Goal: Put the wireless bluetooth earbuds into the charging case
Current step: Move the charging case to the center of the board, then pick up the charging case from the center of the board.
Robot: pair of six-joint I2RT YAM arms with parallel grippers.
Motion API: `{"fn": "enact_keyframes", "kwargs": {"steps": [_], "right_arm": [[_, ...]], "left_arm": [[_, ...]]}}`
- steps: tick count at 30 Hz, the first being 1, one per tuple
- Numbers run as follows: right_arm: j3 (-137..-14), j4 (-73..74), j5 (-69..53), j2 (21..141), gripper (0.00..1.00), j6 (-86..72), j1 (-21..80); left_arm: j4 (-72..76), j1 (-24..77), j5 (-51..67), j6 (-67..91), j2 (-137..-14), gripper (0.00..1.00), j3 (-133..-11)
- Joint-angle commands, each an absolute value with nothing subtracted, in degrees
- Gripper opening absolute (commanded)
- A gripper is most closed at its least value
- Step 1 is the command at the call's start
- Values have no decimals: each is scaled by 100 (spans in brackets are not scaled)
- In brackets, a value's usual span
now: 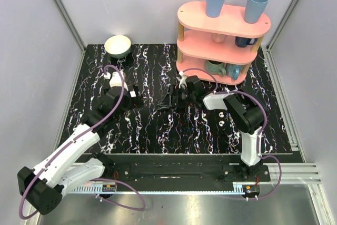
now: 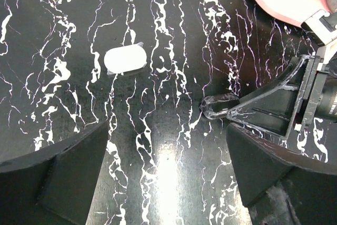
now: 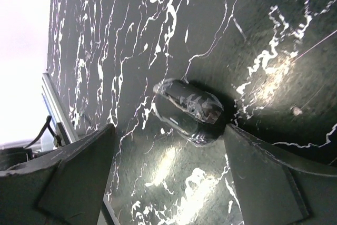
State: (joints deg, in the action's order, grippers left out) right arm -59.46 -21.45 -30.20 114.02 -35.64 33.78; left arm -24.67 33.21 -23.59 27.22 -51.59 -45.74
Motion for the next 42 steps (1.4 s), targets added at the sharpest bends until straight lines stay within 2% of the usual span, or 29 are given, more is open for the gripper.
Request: {"fn": "enact_keyframes", "kwargs": {"steps": [1, 3, 7, 11, 14, 27, 31, 42], "right_arm": [[-5695, -1960, -3199, 11189, 92, -3314, 3515], [-5704, -1943, -3225, 11180, 92, -3191, 3568], [-6029, -988, -2998, 11049, 94, -2525, 3638], [-6178, -265, -1894, 10706, 100, -1724, 3674], [-6170, -167, -1443, 10495, 100, -1056, 3674], [-6425, -334, -2197, 10582, 100, 1959, 3902], [-6802, 43, -2399, 10819, 100, 2792, 3937], [-7207, 404, -2891, 11417, 98, 3919, 3964]], "left_arm": [[-2215, 3287, -2452, 2690, -5115, 99, -4527], [-2215, 3287, -2505, 2672, -5115, 99, -4518], [-2197, 3278, -2531, 2628, -5124, 99, -4491], [-2153, 3270, -2540, 2567, -5115, 99, -4482], [-2153, 3261, -2549, 2549, -5107, 99, -4474], [-2127, 3243, -2487, 2566, -4922, 99, -4271], [-2127, 3243, -2487, 2566, -4852, 99, -4254], [-2057, 3234, -2268, 2900, -4474, 99, -3868]]}}
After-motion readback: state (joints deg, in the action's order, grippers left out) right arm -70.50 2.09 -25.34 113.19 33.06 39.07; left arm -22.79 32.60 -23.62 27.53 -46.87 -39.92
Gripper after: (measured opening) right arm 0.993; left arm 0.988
